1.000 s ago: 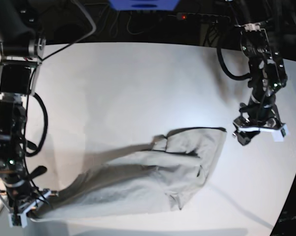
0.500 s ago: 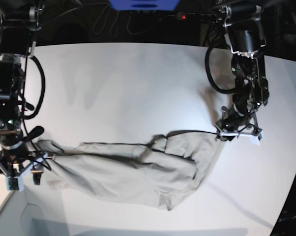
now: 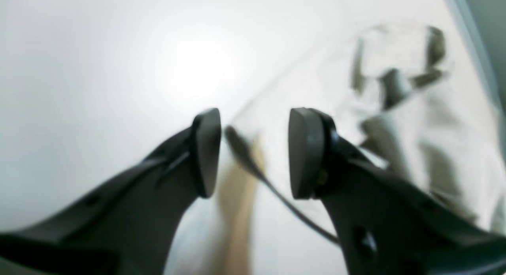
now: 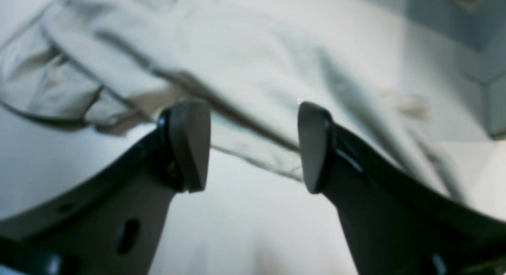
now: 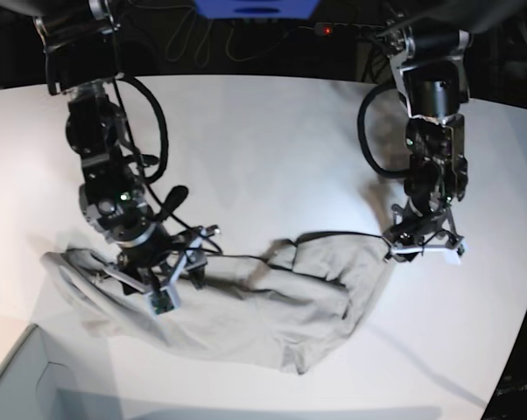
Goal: Layout the t-shirt on the table in an organized manner, then fold the t-shirt properly
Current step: 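Regrasp the shirt edge with the right gripper and pull it outward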
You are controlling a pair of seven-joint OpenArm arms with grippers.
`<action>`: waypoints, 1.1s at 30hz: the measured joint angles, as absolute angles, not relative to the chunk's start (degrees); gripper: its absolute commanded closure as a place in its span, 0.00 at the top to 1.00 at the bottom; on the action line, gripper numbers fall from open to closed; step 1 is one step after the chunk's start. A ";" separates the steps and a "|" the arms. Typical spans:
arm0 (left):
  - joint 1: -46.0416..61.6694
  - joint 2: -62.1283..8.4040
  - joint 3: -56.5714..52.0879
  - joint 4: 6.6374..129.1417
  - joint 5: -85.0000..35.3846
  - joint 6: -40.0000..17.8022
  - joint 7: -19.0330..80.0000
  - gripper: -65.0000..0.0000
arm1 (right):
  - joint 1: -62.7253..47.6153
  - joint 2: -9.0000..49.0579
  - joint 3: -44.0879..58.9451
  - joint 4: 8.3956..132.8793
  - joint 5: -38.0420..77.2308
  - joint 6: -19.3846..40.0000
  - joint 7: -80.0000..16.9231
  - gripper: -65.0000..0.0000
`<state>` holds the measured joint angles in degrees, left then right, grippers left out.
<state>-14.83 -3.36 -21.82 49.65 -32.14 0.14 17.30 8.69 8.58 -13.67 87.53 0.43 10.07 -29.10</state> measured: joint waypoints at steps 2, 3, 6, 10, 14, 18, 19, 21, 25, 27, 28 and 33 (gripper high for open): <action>-15.99 -3.84 -21.80 45.47 -32.73 -1.56 13.63 0.42 | 9.96 8.58 -15.90 85.19 0.38 10.04 -28.84 0.55; -17.19 -4.12 -21.82 43.42 -32.71 -1.56 12.91 0.42 | 10.70 8.54 -16.73 83.96 0.69 10.07 -28.77 0.55; -21.19 -4.25 -21.87 37.63 -32.53 -1.06 10.85 0.42 | 13.19 8.38 -18.94 80.01 0.23 10.04 -28.88 0.55; -23.29 -4.19 -21.87 34.00 -32.53 -1.50 9.72 0.28 | 14.46 7.53 -22.87 76.20 0.40 10.04 -28.36 0.55; -24.84 -4.43 -20.10 32.29 -32.42 -0.62 11.14 0.00 | 18.22 5.80 -25.85 67.40 0.45 10.09 -28.23 0.55; -24.69 -5.34 -15.55 32.38 -33.32 -1.30 11.51 0.00 | 22.17 4.43 -26.15 57.06 0.62 10.04 -21.21 0.55; -24.67 -6.07 -15.25 32.51 -33.26 -1.63 12.27 0.00 | 22.72 4.27 -26.17 54.35 0.51 10.04 -18.87 0.55; -24.38 -7.35 -15.27 33.95 -33.08 -0.51 13.45 0.00 | 23.70 4.29 -26.17 49.30 0.47 10.04 -15.59 0.55; -22.02 -9.91 -15.25 37.01 -32.88 -0.03 13.45 0.00 | 26.11 3.44 -26.17 40.51 0.32 10.02 -9.65 0.55; -21.96 -10.24 -15.25 37.26 -32.88 0.40 13.47 0.00 | 27.35 2.44 -26.17 36.12 0.38 10.07 -5.63 0.55; -22.00 -10.15 -15.14 37.30 -32.88 0.43 13.50 0.00 | 27.90 1.96 -26.17 34.00 0.38 10.02 -3.95 0.55; -22.28 -9.85 -14.90 37.50 -32.67 0.23 13.89 0.00 | 30.24 0.71 -26.17 26.81 0.99 10.00 2.00 0.55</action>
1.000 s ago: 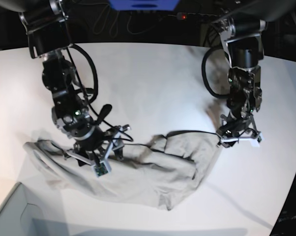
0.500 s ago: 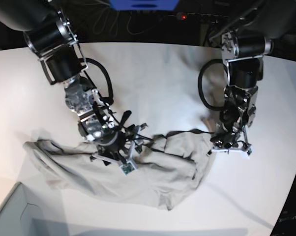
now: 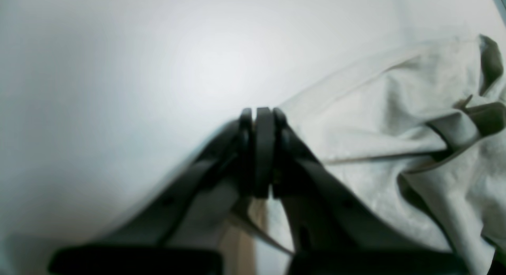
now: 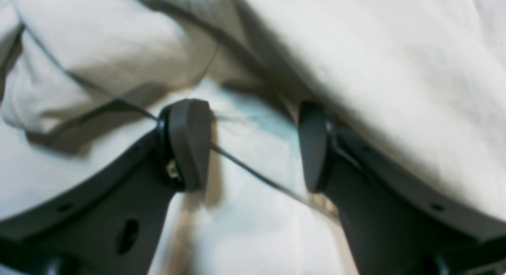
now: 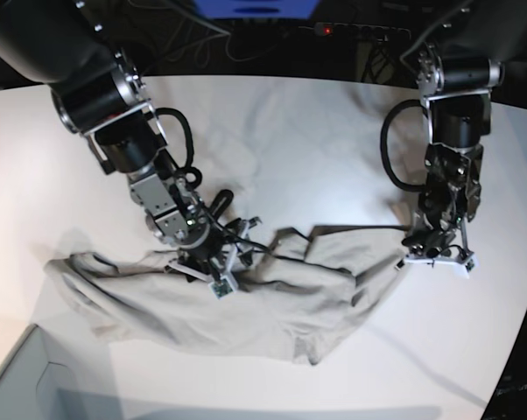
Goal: Layout the t-shirt on the table in an organized manner, then fold the t-shirt properly
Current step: 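Regrasp the shirt edge with the right gripper and pull it outward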
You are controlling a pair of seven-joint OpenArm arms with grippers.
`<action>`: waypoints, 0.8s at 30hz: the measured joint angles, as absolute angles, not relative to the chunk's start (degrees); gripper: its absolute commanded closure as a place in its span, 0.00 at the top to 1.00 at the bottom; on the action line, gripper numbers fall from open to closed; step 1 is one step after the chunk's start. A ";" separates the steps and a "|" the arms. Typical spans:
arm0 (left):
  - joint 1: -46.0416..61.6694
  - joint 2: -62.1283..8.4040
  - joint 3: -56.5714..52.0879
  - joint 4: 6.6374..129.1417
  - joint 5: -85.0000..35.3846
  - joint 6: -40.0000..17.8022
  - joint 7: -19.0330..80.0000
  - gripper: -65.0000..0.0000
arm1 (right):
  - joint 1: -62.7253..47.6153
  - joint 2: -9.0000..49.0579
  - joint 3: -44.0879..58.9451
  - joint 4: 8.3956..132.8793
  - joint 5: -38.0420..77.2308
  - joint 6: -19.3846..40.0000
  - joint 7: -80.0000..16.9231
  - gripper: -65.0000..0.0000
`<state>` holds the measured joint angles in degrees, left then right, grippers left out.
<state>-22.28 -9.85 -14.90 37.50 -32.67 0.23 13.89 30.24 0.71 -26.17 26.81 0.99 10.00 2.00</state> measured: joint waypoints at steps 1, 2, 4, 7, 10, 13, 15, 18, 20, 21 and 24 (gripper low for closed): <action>-22.28 -9.87 -14.90 37.50 -32.45 0.25 13.87 0.00 | 30.41 0.60 -26.17 26.06 1.21 10.00 2.28 0.54; -22.26 -9.87 -14.90 37.50 -32.45 0.25 13.89 0.00 | 30.48 0.45 -26.17 25.85 1.34 10.00 2.22 0.53; -22.28 -9.87 -14.90 37.50 -32.45 0.25 13.89 0.00 | 30.44 0.45 -26.17 25.78 1.37 9.87 2.28 0.43; -22.28 -9.89 -14.90 37.50 -32.47 0.25 13.87 0.00 | 29.56 0.64 -26.22 26.13 1.45 9.91 3.25 0.08; -22.28 -10.35 -14.87 37.50 -32.49 0.23 14.09 0.00 | 28.82 0.97 -25.74 26.35 1.54 9.89 4.27 0.01; -22.24 -11.20 -14.90 38.09 -32.47 0.27 14.13 0.00 | 28.38 2.59 -25.71 28.58 1.61 10.28 1.26 0.00; -21.61 -11.55 -14.87 41.54 -32.45 0.43 14.66 0.00 | 25.50 4.60 -23.44 34.30 1.34 10.26 -2.33 0.00; -20.69 -13.37 -14.79 47.51 -32.45 -0.12 14.04 0.00 | 17.30 7.86 -18.22 48.66 0.89 10.28 -8.71 0.00; -20.12 -14.46 -14.81 50.57 -32.47 0.25 13.93 0.00 | 12.49 9.34 -14.61 58.24 0.25 10.26 -13.61 0.00; -19.79 -14.92 -14.85 51.66 -32.38 0.05 14.35 0.00 | 10.44 10.00 -12.88 62.81 0.30 10.24 -14.11 0.00; -17.80 -15.90 -14.87 55.81 -32.38 0.10 14.76 0.00 | 6.46 10.76 -8.43 76.20 0.34 9.67 -16.32 0.00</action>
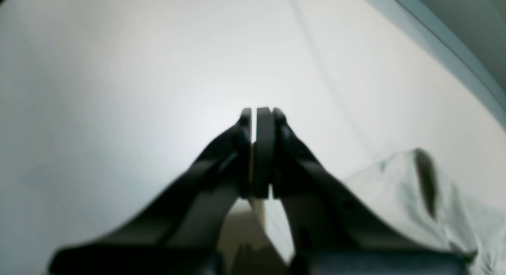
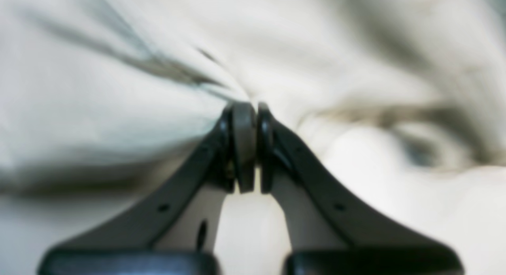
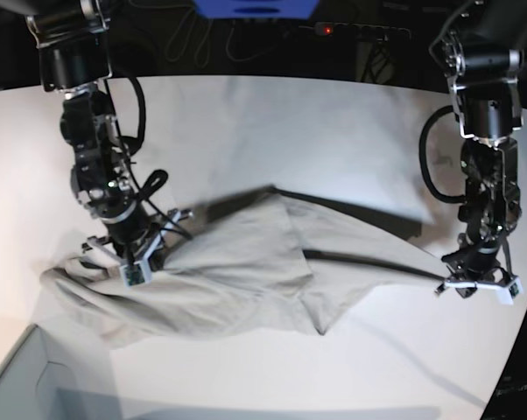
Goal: Layout the t-shirt on the table in an organized manner, then fold the t-shirt properly
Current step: 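Regrasp the shirt edge with the right gripper and pull it outward, then grasp the shirt edge with both grippers, holding it taut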
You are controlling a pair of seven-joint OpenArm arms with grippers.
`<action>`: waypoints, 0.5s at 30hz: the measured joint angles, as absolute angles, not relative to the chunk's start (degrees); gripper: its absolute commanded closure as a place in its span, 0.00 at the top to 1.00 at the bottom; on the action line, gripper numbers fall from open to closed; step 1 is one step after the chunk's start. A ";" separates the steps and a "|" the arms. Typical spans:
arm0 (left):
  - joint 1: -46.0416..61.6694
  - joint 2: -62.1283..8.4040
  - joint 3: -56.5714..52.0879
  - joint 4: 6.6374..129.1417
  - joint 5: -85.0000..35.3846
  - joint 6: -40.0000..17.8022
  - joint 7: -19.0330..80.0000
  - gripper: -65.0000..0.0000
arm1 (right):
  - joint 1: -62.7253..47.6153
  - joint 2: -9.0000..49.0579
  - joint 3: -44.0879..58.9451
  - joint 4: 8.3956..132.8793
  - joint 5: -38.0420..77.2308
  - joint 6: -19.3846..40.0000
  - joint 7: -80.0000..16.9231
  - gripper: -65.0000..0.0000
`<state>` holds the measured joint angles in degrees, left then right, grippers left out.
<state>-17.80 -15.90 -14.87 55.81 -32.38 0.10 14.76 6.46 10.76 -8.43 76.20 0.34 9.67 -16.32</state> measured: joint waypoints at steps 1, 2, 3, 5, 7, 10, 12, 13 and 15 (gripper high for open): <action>-16.88 -16.45 -14.83 57.56 -32.38 0.16 15.09 0.00 | 4.08 10.50 -6.76 81.73 0.43 9.67 -17.72 0.00; -16.47 -16.93 -14.92 58.78 -32.42 0.19 14.94 0.00 | 1.85 10.59 -5.32 85.76 0.93 9.76 -16.21 0.00; -16.12 -17.45 -14.92 60.25 -32.34 0.25 14.96 0.00 | -0.14 10.74 -3.84 88.79 0.86 9.82 -17.28 0.00; -14.92 -18.68 -15.14 62.85 -32.40 -0.30 14.02 0.00 | -5.02 11.11 -0.36 93.73 0.49 10.02 -18.92 0.00; -14.57 -19.27 -15.22 63.83 -32.23 0.34 14.31 0.00 | -7.66 11.20 3.22 96.77 0.40 10.11 -20.29 0.00; -12.69 -19.51 -15.16 64.55 -32.42 -0.27 13.89 0.00 | -8.95 11.25 7.60 100.90 0.49 10.07 -18.24 0.00; -11.79 -19.59 -15.11 63.94 -32.67 -0.10 14.11 0.00 | -10.02 11.22 9.91 101.62 0.49 10.04 -17.80 0.00; -11.14 -19.73 -15.11 63.90 -32.64 -0.05 14.20 0.00 | -11.03 11.22 11.03 101.51 0.51 10.04 -18.26 0.00; -10.26 -19.84 -15.16 63.92 -32.88 0.01 14.28 0.00 | -13.26 11.25 12.93 99.68 0.73 10.11 -18.24 0.00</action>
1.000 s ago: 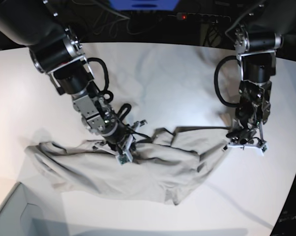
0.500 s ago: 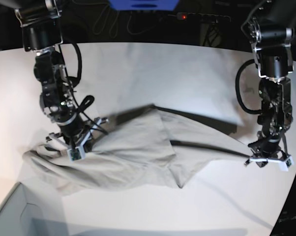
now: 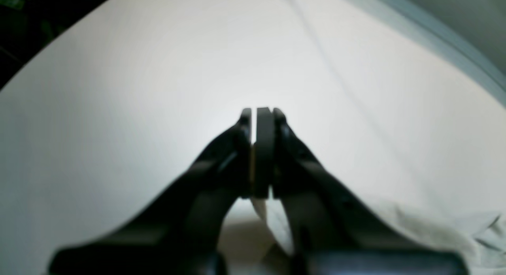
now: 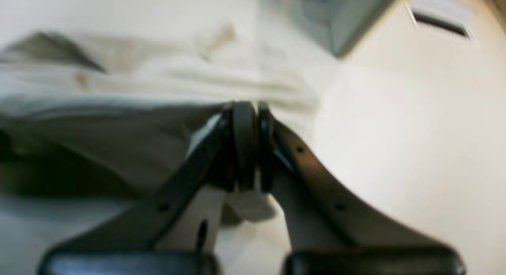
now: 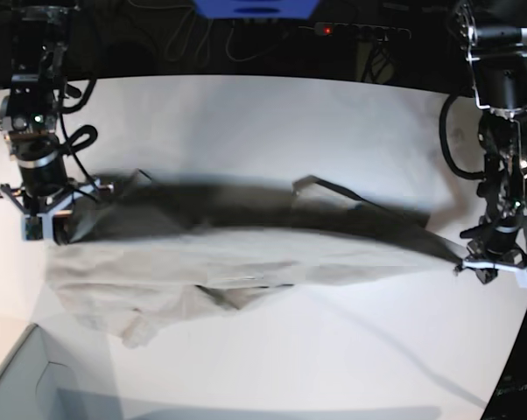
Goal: Layout the t-shirt on the table in an organized manner, then fold the t-shirt properly
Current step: 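Grasp the shirt edge with both grippers, holding it taut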
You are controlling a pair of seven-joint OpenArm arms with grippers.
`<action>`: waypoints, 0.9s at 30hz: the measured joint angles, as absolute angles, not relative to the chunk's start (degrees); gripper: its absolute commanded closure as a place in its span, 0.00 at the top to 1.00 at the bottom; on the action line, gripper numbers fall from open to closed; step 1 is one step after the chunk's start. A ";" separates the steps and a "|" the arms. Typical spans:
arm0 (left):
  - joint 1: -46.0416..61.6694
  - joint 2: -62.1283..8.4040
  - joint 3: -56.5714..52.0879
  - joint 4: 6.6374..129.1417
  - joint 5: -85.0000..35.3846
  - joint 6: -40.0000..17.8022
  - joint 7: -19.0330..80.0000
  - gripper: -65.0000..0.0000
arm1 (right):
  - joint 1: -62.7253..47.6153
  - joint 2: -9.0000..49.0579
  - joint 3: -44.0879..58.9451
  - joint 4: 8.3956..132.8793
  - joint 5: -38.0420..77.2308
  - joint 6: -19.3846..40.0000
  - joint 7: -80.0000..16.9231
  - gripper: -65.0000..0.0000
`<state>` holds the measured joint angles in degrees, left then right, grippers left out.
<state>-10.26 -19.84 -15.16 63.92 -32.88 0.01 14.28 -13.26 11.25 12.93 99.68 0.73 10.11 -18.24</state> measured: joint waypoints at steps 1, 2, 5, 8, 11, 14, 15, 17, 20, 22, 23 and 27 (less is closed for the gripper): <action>-10.15 -19.81 -15.16 63.92 -32.84 -0.01 14.31 0.00 | -13.56 11.25 13.56 98.06 0.54 10.11 -18.96 0.00; -10.11 -19.70 -15.16 63.92 -32.91 0.01 14.31 0.00 | -13.69 11.25 13.96 96.23 0.51 10.11 -19.00 0.00; -10.33 -19.42 -15.16 64.14 -32.91 -0.01 14.22 0.00 | -13.19 11.27 14.09 93.03 0.56 10.11 -18.59 0.00; -10.33 -18.98 -15.00 64.29 -32.91 -0.14 13.93 0.00 | -10.35 11.88 14.20 91.55 0.64 10.07 -18.65 0.00; -9.56 -18.50 -15.14 65.91 -32.84 0.32 14.44 0.00 | -4.45 12.51 14.09 90.63 0.67 10.20 -18.90 0.00; -8.29 -18.24 -14.76 69.08 -33.01 -0.12 13.93 0.00 | 2.15 13.30 13.76 87.05 0.84 10.50 -18.15 0.00; -8.10 -18.20 -14.72 69.69 -32.95 -0.10 14.15 0.00 | 4.14 13.47 13.39 85.43 0.43 11.31 -18.20 0.00; -8.10 -17.69 -14.79 70.00 -32.45 0.12 14.09 0.00 | 7.55 14.15 12.25 81.08 0.05 16.01 -18.50 0.08; -8.08 -16.21 -14.66 70.11 -32.49 0.19 14.57 0.00 | 11.09 14.61 10.50 74.85 -0.01 18.44 -20.95 0.27; -7.97 -15.88 -14.50 70.11 -32.47 -0.08 14.55 0.00 | 11.70 14.61 10.28 73.36 -0.21 18.46 -21.98 0.39; -7.99 -15.90 -14.52 70.13 -32.47 -0.03 14.50 0.00 | 11.68 14.66 10.37 73.21 -0.47 18.44 -21.98 0.44; -7.90 -16.03 -14.70 70.06 -32.45 0.05 14.33 0.00 | 9.47 14.74 10.70 75.31 -1.48 18.46 -22.04 0.56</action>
